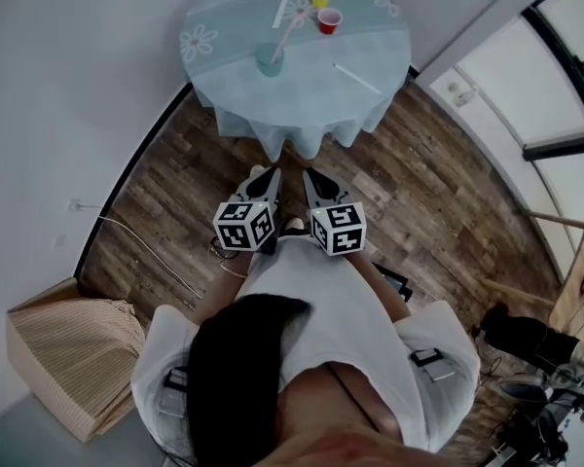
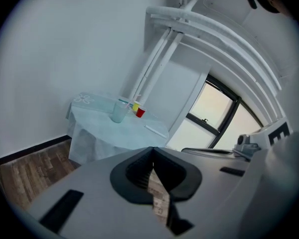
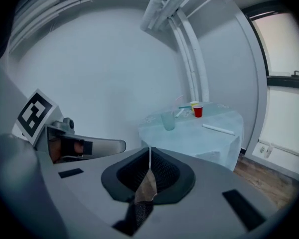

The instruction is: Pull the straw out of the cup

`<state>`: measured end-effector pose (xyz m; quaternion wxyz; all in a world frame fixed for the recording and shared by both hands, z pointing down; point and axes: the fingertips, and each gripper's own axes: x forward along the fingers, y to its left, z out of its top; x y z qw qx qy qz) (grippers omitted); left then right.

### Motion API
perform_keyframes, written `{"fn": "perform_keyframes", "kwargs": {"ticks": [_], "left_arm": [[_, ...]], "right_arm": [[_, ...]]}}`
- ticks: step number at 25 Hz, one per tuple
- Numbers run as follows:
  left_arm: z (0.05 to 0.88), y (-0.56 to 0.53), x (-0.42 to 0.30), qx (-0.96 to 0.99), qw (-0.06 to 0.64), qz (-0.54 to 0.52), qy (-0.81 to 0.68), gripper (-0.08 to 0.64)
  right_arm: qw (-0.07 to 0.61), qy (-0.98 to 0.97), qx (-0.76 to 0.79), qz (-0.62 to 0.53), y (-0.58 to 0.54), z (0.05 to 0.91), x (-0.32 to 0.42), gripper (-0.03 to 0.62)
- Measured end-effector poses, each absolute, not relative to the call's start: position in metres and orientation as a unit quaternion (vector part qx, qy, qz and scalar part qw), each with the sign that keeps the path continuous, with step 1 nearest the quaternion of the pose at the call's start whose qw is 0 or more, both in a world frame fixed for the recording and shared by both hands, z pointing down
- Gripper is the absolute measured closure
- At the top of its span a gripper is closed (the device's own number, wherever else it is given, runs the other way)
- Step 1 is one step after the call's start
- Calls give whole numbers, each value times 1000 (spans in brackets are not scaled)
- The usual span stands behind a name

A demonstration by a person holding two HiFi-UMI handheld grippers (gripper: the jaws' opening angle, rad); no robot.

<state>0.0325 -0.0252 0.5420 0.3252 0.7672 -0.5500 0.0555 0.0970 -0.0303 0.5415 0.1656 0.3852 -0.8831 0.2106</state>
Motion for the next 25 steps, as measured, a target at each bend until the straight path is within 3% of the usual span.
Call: {"fn": "perform_keyframes", "kwargs": {"ticks": [25], "left_arm": [[550, -104, 4, 791, 317, 82, -517, 552]], "right_arm": [[145, -880, 398, 217, -103, 544, 59, 557]]}}
